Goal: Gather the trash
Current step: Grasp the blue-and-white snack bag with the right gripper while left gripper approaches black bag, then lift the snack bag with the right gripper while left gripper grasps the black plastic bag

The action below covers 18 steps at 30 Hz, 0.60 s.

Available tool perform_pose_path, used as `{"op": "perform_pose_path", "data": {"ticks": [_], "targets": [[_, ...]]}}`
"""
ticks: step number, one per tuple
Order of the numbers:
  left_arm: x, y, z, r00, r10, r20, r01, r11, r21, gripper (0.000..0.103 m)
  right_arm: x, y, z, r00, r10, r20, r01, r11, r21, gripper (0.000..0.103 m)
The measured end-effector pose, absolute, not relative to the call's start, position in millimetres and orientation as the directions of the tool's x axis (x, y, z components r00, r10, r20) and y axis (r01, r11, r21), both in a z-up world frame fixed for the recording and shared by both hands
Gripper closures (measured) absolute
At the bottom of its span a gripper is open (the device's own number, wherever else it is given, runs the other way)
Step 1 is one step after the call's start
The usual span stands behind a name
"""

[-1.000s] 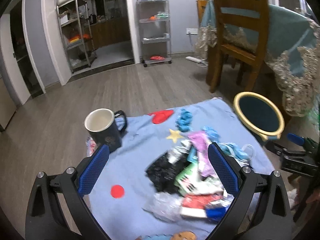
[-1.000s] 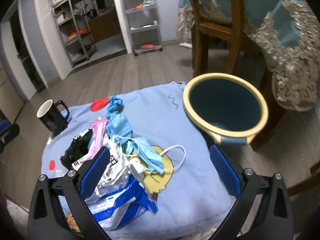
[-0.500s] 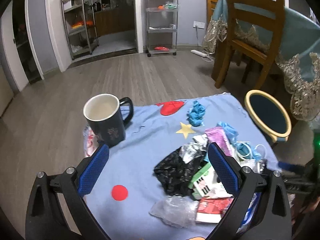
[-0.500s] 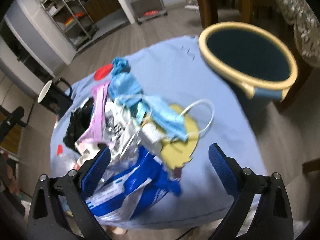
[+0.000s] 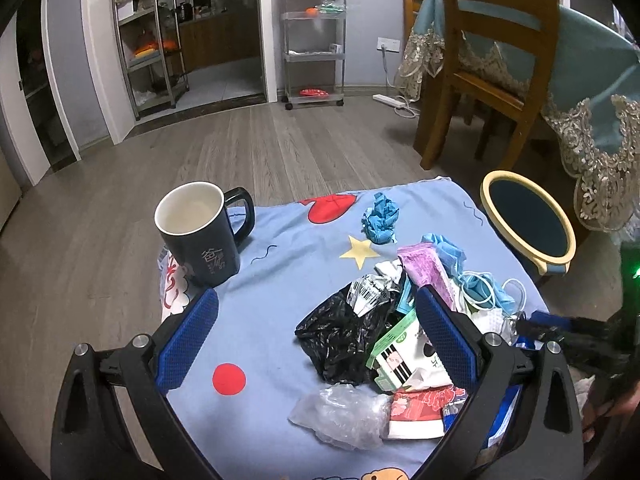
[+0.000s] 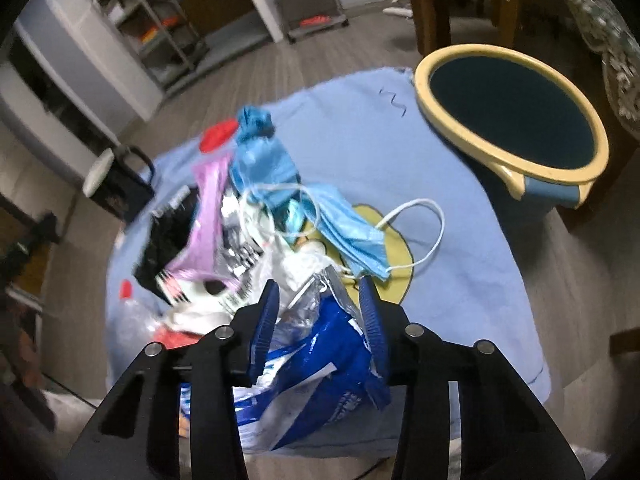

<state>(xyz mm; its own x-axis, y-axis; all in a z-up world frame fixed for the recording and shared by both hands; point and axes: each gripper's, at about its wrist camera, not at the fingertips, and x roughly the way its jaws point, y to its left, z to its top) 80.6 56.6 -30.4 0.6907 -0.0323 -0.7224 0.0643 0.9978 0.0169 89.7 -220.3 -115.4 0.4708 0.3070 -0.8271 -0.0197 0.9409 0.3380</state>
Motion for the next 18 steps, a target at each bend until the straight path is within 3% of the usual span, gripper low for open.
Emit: {"op": "perform_pose_path", "data": {"ticks": [7, 8, 18], "targets": [[80, 55, -31, 0.689, -0.048, -0.723, 0.067, 0.998, -0.003, 0.006, 95, -210, -135, 0.384, 0.244, -0.891, -0.051, 0.969, 0.243, 0.059], [80, 53, -31, 0.69, -0.048, -0.723, 0.072, 0.997, 0.003, 0.006, 97, -208, -137, 0.373, 0.237, -0.897, -0.058, 0.971, 0.233, 0.066], [82, 48, -26, 0.693, -0.049, -0.719, 0.082, 0.997, 0.012, 0.006, 94, -213, -116, 0.42, 0.233, -0.877, -0.069, 0.972, 0.225, 0.074]]}}
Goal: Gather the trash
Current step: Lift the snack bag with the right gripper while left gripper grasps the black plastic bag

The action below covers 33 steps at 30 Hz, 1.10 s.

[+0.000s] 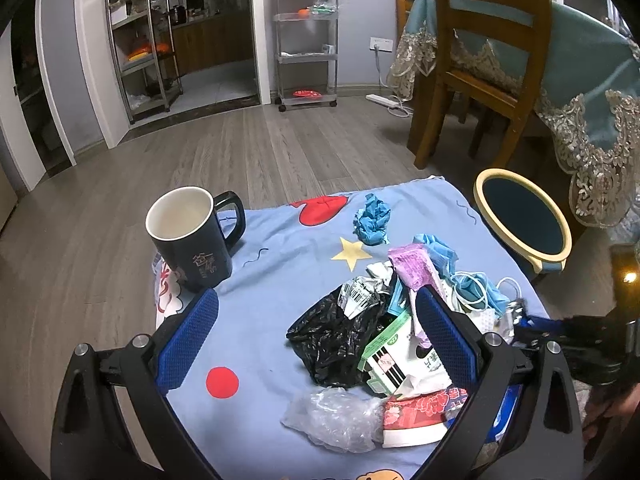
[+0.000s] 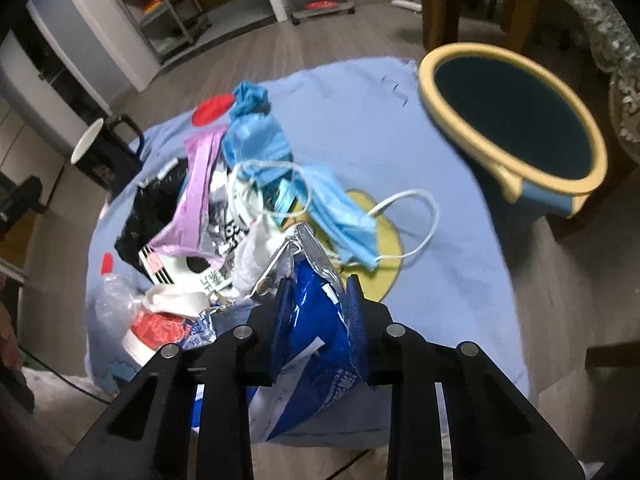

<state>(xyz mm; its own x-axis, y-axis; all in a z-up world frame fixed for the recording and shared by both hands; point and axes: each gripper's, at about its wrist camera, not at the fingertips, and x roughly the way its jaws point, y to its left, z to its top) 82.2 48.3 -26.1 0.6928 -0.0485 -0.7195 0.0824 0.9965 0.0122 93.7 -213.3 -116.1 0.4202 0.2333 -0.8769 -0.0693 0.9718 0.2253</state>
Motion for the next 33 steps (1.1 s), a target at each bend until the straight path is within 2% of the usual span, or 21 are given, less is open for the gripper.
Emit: {"op": "perform_pose_path", "data": {"ticks": [6, 17, 24, 27, 29, 33], "targets": [[84, 51, -21, 0.704, -0.06, -0.708, 0.064, 0.998, -0.021, 0.006, 81, -220, -66, 0.533, 0.195, -0.824, -0.087, 0.981, 0.175, 0.074], [91, 52, -33, 0.682, -0.007, -0.731, 0.063, 0.997, 0.05, 0.006, 102, -263, 8, 0.671, 0.16, -0.724, -0.078, 0.986, 0.145, 0.074], [109, 52, -67, 0.61, 0.006, -0.792, 0.066, 0.996, 0.058, 0.006, 127, -278, 23, 0.709, 0.108, -0.697, -0.123, 0.992, 0.028, 0.074], [118, 47, -84, 0.575, -0.022, -0.818, 0.083, 0.996, 0.031, 0.007, 135, -289, 9, 0.68, 0.156, -0.717, -0.104, 0.988, 0.117, 0.074], [122, 44, -92, 0.56, -0.039, -0.827, 0.094, 0.995, 0.017, 0.016, 139, -290, 2, 0.661, 0.169, -0.731, -0.102, 0.986, 0.135, 0.074], [126, 31, -104, 0.532, -0.084, -0.843, 0.148, 0.989, -0.005, 0.027, 140, -291, 0, 0.658, 0.18, -0.731, -0.11, 0.984, 0.143, 0.074]]}}
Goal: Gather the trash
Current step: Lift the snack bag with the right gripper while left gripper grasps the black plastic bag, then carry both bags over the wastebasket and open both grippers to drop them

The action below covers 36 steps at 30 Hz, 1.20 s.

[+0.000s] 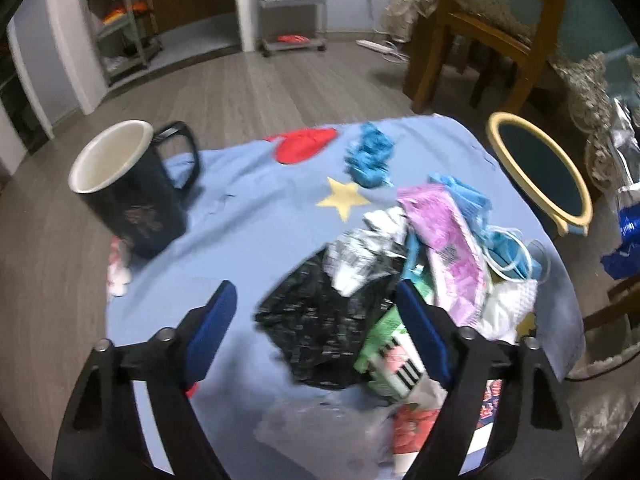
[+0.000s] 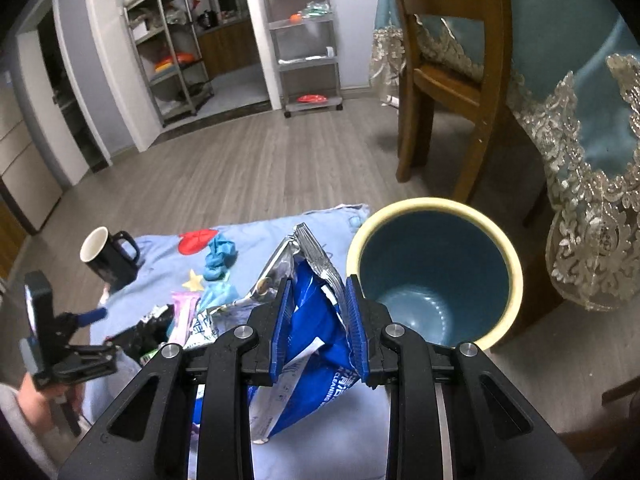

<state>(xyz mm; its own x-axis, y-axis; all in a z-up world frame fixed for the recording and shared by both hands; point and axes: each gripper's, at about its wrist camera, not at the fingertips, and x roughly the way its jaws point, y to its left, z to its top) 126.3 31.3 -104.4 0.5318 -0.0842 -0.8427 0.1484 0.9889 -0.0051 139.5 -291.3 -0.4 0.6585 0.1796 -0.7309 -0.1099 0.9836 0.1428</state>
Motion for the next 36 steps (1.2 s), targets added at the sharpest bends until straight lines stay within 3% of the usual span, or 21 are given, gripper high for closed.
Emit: {"op": "perform_pose_path", "data": {"ticks": [2, 6, 8, 10, 13, 17, 36], "targets": [[125, 20, -106, 0.535, -0.098, -0.839, 0.194, 0.981, 0.009, 0.034, 139, -293, -1, 0.654, 0.19, -0.732, -0.111, 0.982, 0.155, 0.074], [125, -1, -112, 0.541, -0.091, -0.836, 0.271, 0.96, 0.071, 0.038, 139, -293, -1, 0.654, 0.192, -0.731, -0.111, 0.981, 0.159, 0.074], [128, -5, -114, 0.544, -0.097, -0.834, 0.28, 0.957, 0.072, 0.053, 139, -293, -1, 0.653, 0.19, -0.733, -0.109, 0.982, 0.157, 0.074], [129, -7, -114, 0.556, -0.093, -0.826, 0.285, 0.955, 0.084, 0.055, 140, -293, -2, 0.649, 0.186, -0.737, -0.109, 0.982, 0.153, 0.074], [131, -8, -115, 0.558, -0.093, -0.825, 0.299, 0.949, 0.095, 0.082, 141, -292, -3, 0.645, 0.176, -0.744, -0.107, 0.984, 0.14, 0.074], [130, -4, -111, 0.566, -0.116, -0.816, 0.295, 0.953, 0.069, 0.09, 144, -295, -4, 0.641, 0.177, -0.747, -0.089, 0.984, 0.158, 0.074], [97, 10, 2, 0.777, -0.213, -0.593, 0.247, 0.969, -0.024, 0.091, 142, -306, -2, 0.667, 0.141, -0.732, -0.037, 0.987, 0.157, 0.074]]}}
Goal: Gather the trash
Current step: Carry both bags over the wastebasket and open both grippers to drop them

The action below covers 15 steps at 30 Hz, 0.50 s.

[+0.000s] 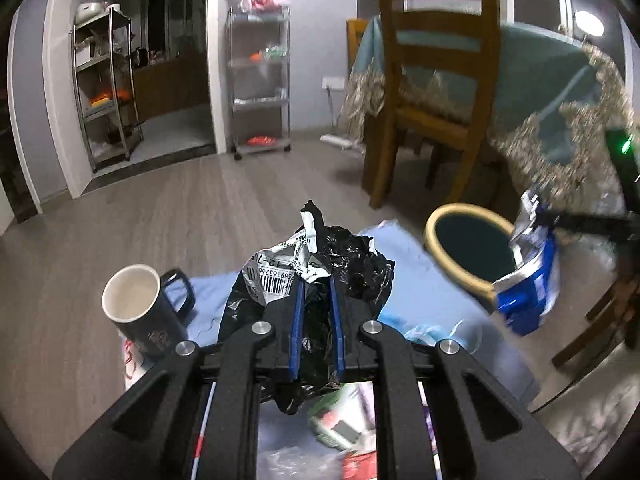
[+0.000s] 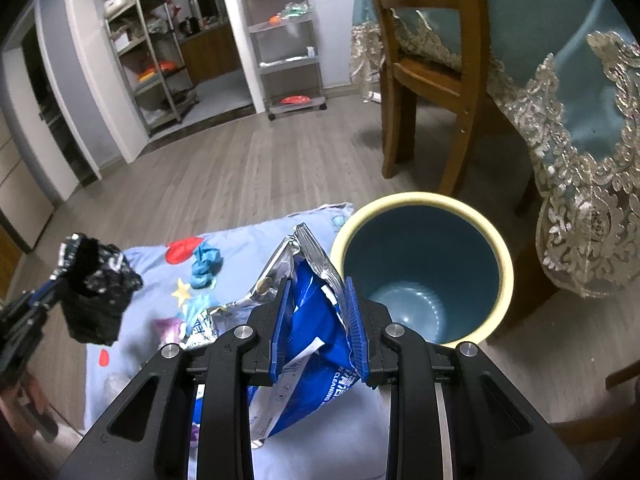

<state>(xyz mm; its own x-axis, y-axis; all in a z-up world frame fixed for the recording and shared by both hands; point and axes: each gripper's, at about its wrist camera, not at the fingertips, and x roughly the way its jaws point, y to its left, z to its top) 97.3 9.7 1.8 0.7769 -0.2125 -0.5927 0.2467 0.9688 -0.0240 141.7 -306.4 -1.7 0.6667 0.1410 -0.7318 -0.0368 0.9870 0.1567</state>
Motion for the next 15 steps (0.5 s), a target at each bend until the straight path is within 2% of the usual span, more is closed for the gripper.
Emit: {"op": "perform_pose_path", "data": {"ticks": [6, 15], "targets": [[97, -24, 29, 0.781, -0.293, -0.551, 0.326, 0.945, -0.04, 0.091, 148, -327, 5, 0.694, 0.103, -0.712, 0.022, 0.986, 0.164, 0.074], [120, -102, 43, 0.714, -0.413, -0.566, 0.475, 0.879, -0.043, 0.091, 175, -383, 0, 0.704, -0.009, -0.71, 0.173, 0.972, 0.16, 0.074]]}}
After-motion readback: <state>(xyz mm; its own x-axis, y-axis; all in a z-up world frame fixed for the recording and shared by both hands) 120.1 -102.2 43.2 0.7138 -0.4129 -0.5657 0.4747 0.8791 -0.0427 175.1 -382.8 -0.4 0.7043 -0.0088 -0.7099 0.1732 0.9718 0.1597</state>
